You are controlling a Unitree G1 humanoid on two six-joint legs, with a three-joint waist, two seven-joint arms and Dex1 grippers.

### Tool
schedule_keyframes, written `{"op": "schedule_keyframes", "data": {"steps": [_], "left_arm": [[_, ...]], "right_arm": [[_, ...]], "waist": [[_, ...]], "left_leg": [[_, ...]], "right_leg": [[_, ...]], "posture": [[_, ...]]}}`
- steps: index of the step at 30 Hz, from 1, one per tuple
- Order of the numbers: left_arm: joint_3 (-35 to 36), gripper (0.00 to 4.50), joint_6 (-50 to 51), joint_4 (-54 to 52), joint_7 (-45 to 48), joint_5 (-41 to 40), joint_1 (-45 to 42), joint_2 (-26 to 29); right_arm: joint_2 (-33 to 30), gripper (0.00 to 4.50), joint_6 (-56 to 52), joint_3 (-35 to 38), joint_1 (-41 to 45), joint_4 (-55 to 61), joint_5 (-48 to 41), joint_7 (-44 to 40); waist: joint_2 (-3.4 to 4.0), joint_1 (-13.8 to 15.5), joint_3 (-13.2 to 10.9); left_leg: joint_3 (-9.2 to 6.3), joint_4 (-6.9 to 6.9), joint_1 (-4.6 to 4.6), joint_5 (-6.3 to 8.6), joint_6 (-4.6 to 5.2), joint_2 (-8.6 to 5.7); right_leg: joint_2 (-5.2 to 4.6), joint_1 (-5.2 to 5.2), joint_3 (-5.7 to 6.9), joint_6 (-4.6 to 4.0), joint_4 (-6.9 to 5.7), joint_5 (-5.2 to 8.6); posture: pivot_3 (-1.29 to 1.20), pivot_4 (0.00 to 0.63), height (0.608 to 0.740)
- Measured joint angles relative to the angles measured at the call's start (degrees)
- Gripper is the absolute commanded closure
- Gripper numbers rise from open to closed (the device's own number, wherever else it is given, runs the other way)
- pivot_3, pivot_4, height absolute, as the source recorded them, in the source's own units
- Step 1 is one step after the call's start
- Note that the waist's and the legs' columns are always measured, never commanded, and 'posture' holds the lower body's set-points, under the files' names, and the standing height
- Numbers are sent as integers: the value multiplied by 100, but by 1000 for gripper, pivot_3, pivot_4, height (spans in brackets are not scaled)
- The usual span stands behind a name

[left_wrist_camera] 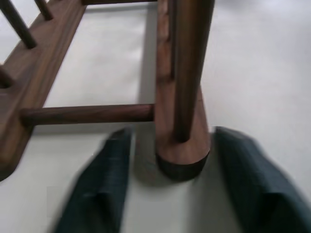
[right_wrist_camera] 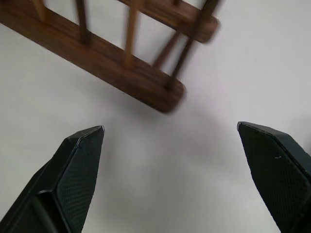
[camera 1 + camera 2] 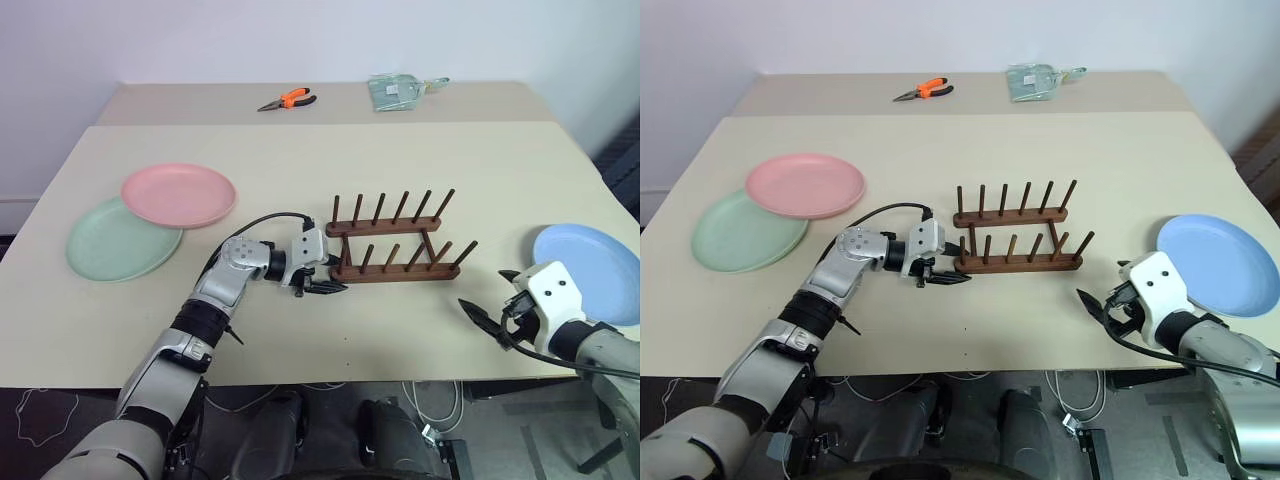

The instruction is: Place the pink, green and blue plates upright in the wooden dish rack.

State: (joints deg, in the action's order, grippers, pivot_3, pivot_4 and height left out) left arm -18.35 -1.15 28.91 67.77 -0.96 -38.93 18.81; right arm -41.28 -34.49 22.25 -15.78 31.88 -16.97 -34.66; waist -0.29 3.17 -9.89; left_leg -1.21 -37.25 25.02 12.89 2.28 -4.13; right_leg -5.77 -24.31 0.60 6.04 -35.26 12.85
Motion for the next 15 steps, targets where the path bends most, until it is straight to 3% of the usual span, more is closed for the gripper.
{"op": "schedule_keyframes", "data": {"steps": [2, 4, 9, 11, 15], "left_arm": [[6, 1836, 97, -188, 4, -19, 96, 128], [80, 2399, 372, -583, -56, -85, 321, 363], [440, 4500, 1312, -1991, 61, -484, 1303, 1142], [440, 4500, 1583, -2414, -31, -527, 1555, 1184], [371, 4500, 1991, -2968, -546, -472, 1847, 949]], "right_arm": [[-33, 255, 38, 19, -39, -7, -1, -66], [-33, 737, 60, -17, -82, -12, -8, -133], [-30, 3296, 65, -448, -74, -91, 125, -151], [-22, 4274, 112, -675, -29, -169, 232, -137], [105, 4401, 138, -1097, 345, -326, 351, -28]], "waist": [[0, -72, 0], [1, -150, 1], [10, -328, 8], [16, -300, 12], [15, -208, 12]], "left_leg": [[-1, 1, -1, 0, 0, 3], [0, 6, -8, 0, 0, 7], [-2, 19, -29, 1, -1, 15], [-1, 17, -32, 1, -3, 14], [-2, 12, -33, 3, -5, 9]], "right_leg": [[2, 0, 0, 0, -2, 0], [6, 0, -7, -1, -6, 0], [9, 8, -12, -5, -11, 3], [4, 16, -12, -5, -5, 3], [-4, 21, -7, -4, 5, 3]], "posture": [[0, 150, 719], [0, 150, 719], [0, 150, 719], [0, 150, 719], [0, 150, 719]]}}
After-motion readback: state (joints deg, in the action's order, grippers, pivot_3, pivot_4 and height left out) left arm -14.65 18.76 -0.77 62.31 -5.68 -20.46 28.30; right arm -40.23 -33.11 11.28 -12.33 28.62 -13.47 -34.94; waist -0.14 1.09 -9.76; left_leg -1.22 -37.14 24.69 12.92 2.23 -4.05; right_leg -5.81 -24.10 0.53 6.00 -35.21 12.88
